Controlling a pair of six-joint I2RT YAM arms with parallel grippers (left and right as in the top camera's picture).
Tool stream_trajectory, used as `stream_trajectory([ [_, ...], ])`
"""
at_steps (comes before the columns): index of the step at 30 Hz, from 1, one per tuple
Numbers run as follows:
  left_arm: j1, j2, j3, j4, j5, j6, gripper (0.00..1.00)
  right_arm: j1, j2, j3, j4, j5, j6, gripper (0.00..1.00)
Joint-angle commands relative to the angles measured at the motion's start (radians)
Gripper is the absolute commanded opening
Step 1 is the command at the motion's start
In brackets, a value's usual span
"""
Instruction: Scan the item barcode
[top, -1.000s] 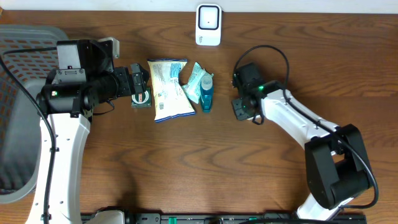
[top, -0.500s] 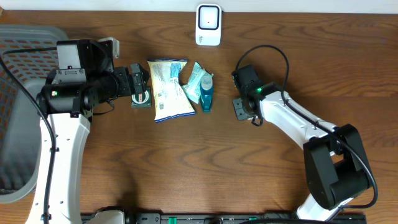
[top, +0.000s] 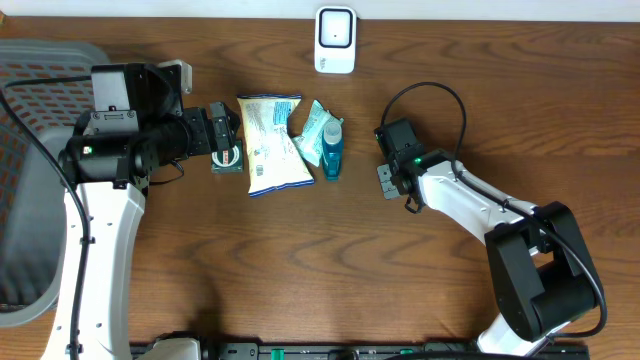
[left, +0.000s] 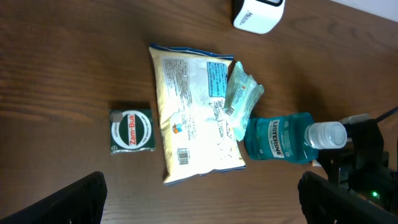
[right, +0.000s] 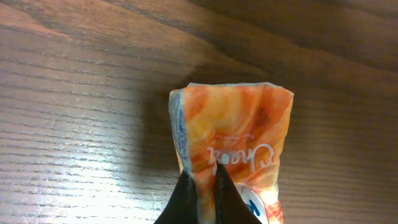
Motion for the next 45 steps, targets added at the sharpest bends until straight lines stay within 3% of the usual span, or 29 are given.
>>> stream_trajectory([
  [1,-0.001,0.003,0.002,0.001,-0.007,0.017,0.98,-0.007,0.016,0.007,-0.028,-0.053,0.055,0.01],
  [10,-0.001,0.003,0.002,0.001,-0.007,0.017,0.98,-0.129,-0.061,0.236,-0.113,-0.521,0.061,0.01],
  [17,-0.001,0.003,0.002,0.001,-0.007,0.017,0.98,-0.261,-0.04,0.189,-0.107,-0.839,0.059,0.01],
  [27,-0.001,0.003,0.002,0.001,-0.007,0.017,0.98,-0.357,0.018,-0.051,0.079,-0.926,0.126,0.01],
  [38,-0.001,0.003,0.002,0.001,-0.007,0.017,0.98,-0.548,0.017,0.028,-0.042,-0.777,0.075,0.09],
  [40,-0.001,0.003,0.002,0.001,-0.007,0.017,0.98,-0.56,0.017,0.065,-0.09,-0.765,0.049,0.01],
  [45,-0.001,0.003,0.002,0.001,-0.007,0.017,0.98,-0.554,0.017,0.14,-0.152,-0.893,0.005,0.01],
])
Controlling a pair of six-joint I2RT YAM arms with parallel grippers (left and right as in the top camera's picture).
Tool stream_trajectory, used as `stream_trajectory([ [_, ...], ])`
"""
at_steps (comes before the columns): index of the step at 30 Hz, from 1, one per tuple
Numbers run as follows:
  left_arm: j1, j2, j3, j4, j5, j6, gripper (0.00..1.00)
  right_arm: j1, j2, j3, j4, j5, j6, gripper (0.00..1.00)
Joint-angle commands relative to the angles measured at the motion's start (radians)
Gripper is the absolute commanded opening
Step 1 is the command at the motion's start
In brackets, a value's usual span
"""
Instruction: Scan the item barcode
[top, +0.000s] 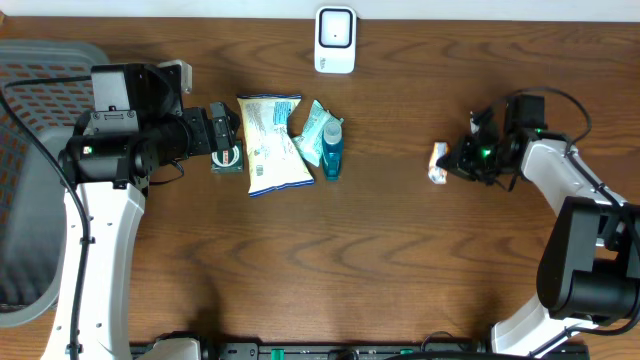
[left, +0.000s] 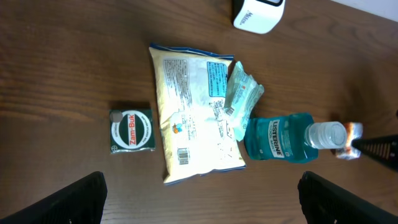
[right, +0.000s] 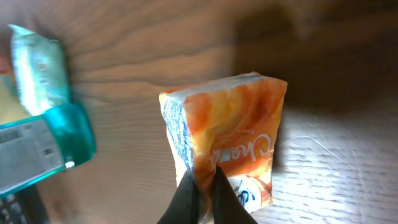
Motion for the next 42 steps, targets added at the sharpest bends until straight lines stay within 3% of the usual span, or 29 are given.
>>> stream_trajectory([
  [1,-0.001,0.003,0.002,0.001,-0.007,0.017,0.98,0.008,0.001,0.055,-0.007,-0.099,-0.05,0.01],
  [6,-0.001,0.003,0.002,0.001,-0.007,0.017,0.97,0.024,0.001,0.061,-0.007,-0.175,-0.05,0.01],
  [12,-0.001,0.003,0.002,0.001,-0.007,0.017,0.98,0.063,0.001,0.06,0.035,-0.447,-0.05,0.01],
  [16,-0.001,0.003,0.002,0.001,-0.007,0.017,0.98,0.113,0.005,0.042,0.054,-0.436,-0.032,0.01],
  [29,-0.001,0.003,0.002,0.001,-0.007,0.017,0.98,0.212,0.155,-0.06,0.35,-0.406,0.278,0.01],
  [36,-0.001,0.003,0.002,0.001,-0.007,0.017,0.98,0.153,0.231,-0.06,0.38,-0.454,0.245,0.01],
  [39,-0.001,0.003,0.002,0.001,-0.007,0.017,0.98,0.091,0.214,-0.059,0.372,-0.431,0.245,0.12],
  [42,-0.001,0.003,0.002,0.001,-0.007,0.017,0.98,0.039,0.174,-0.059,0.313,-0.327,0.21,0.15],
])
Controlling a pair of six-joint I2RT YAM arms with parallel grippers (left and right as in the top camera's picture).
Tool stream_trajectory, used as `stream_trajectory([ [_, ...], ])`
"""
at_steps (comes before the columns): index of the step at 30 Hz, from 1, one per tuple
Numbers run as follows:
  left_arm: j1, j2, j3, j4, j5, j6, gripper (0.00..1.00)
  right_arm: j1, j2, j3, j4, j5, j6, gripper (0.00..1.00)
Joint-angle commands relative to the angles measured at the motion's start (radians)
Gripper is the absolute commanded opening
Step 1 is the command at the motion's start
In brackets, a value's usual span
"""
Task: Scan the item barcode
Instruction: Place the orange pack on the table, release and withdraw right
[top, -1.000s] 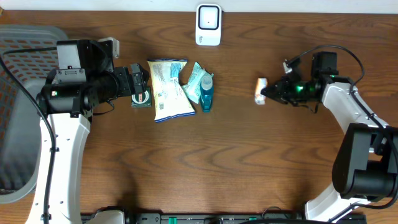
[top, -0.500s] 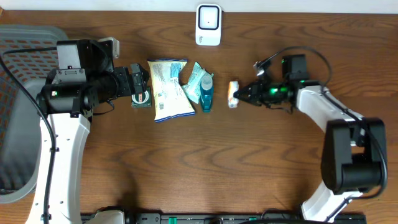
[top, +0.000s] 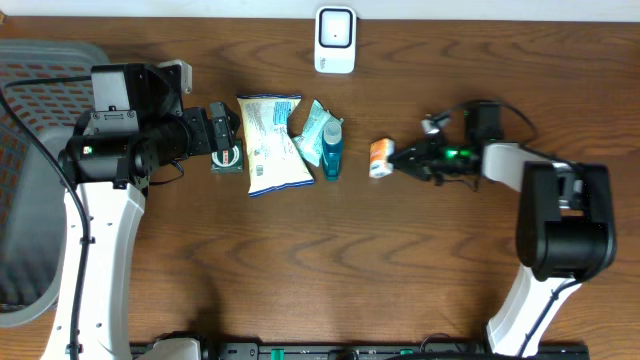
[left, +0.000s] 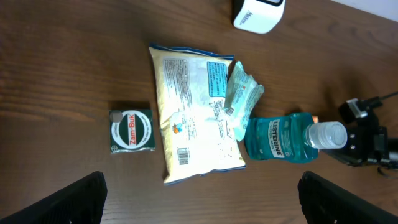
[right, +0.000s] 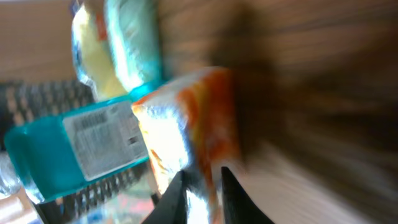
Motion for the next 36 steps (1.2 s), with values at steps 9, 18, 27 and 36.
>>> stream_trajectory([
  [9,-0.001,0.003,0.002,0.001,-0.007,0.016,0.98,-0.105,-0.259,0.007,-0.232,0.407,-0.151,0.37],
  [18,-0.001,0.003,0.002,0.001,-0.007,0.016,0.98,-0.03,-0.344,0.006,-0.213,0.452,-0.181,0.45],
  [27,-0.001,0.003,0.002,0.001,-0.007,0.016,0.98,0.135,-0.269,0.006,-0.206,0.731,-0.181,0.99],
  [36,-0.001,0.003,0.002,0.001,-0.007,0.016,0.98,0.159,-0.264,0.006,-0.204,0.73,-0.172,0.99],
])
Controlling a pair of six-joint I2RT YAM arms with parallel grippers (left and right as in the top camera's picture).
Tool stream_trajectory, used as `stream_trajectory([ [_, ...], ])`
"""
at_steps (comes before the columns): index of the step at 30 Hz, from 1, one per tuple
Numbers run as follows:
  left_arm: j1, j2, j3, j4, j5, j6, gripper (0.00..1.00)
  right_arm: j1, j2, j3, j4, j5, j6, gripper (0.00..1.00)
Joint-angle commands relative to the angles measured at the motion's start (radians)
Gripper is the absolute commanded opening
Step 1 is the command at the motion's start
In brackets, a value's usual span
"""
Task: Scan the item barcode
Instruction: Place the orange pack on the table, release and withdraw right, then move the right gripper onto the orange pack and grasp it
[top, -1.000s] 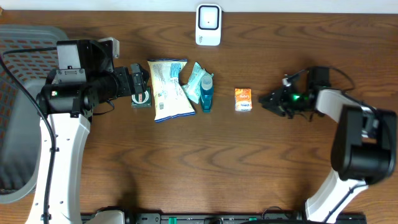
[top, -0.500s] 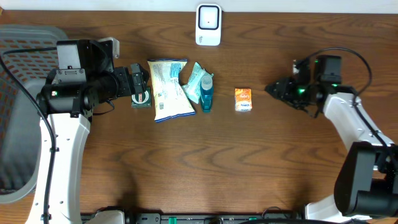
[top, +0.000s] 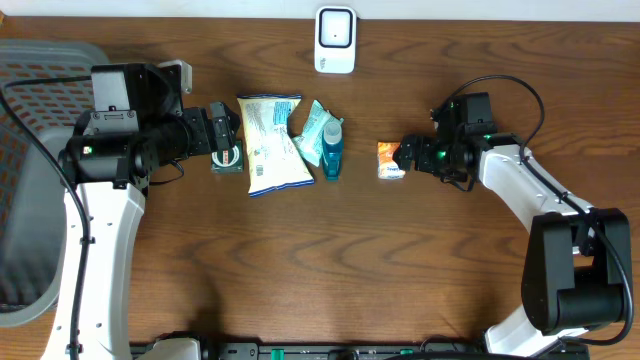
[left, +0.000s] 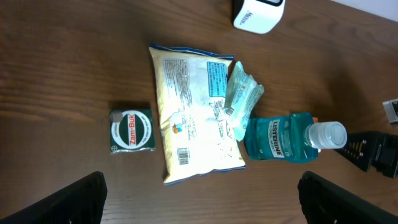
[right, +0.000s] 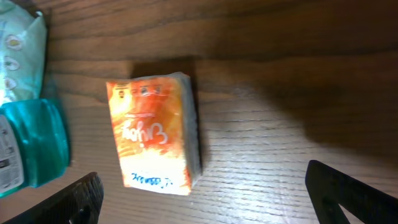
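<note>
The orange packet lies flat on the wooden table just right of the blue mouthwash bottle. In the right wrist view the orange packet rests free on the wood, ahead of my right gripper, which is open and holds nothing. In the overhead view my right gripper sits just right of the packet. The white scanner stands at the far middle edge. My left gripper is open, hovering near the green box.
A pale snack bag, a teal wipes pack and the mouthwash bottle lie in a row left of the packet. A grey mesh basket fills the far left. The right arm's cable loops above the table.
My right gripper was shut on the orange packet beside the bottle. Now it is open, the packet lies flat on the table, and the gripper sits slightly further right. The left arm is unchanged.
My right gripper was shut on the orange packet low over the table's middle. Then it held the packet further right, then close beside the mouthwash bottle. Now the packet lies released there. The left arm stayed still throughout.
</note>
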Motion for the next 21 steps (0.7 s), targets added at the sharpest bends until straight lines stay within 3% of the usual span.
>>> stream_trajectory([
  [1,-0.001,0.003,0.002,0.001,-0.007,0.016,0.98,0.006,0.001,0.006,0.009,0.023,0.007,0.99],
  [3,-0.001,0.003,0.002,0.001,-0.007,0.016,0.98,0.007,0.002,0.006,0.021,0.024,0.006,0.98],
  [5,-0.001,0.003,0.002,0.001,-0.007,0.016,0.98,0.007,0.01,0.006,0.043,0.035,0.006,0.91],
  [6,-0.001,0.003,0.002,0.001,-0.007,0.016,0.98,0.007,0.017,0.006,0.055,0.034,0.006,0.81],
  [8,-0.001,0.003,0.002,0.001,-0.007,0.016,0.98,0.012,0.035,0.006,0.07,0.033,0.006,0.51],
  [10,-0.001,0.003,0.002,0.001,-0.007,0.016,0.98,0.02,0.057,0.006,0.082,0.032,0.006,0.3],
  [12,-0.001,0.003,0.002,0.001,-0.007,0.016,0.98,0.026,0.078,0.006,0.098,0.016,0.006,0.29],
  [21,-0.001,0.003,0.002,0.001,-0.007,0.016,0.98,0.032,0.14,0.006,0.148,-0.097,-0.024,0.49],
])
